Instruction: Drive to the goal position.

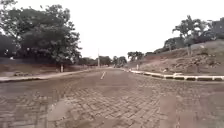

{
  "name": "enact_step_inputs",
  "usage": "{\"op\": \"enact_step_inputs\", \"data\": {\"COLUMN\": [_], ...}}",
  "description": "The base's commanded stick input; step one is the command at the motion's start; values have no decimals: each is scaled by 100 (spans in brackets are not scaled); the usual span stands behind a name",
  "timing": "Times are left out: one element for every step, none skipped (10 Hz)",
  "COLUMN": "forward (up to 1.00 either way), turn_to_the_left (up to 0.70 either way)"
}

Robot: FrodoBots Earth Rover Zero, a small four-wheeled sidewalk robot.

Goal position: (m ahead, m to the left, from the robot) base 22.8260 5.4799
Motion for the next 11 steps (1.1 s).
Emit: {"op": "enact_step_inputs", "data": {"forward": [100,100,100,100,100,100,100,100,100,100,100], "turn_to_the_left": [0,0,0,0,0,0,0,0,0,0,0]}}
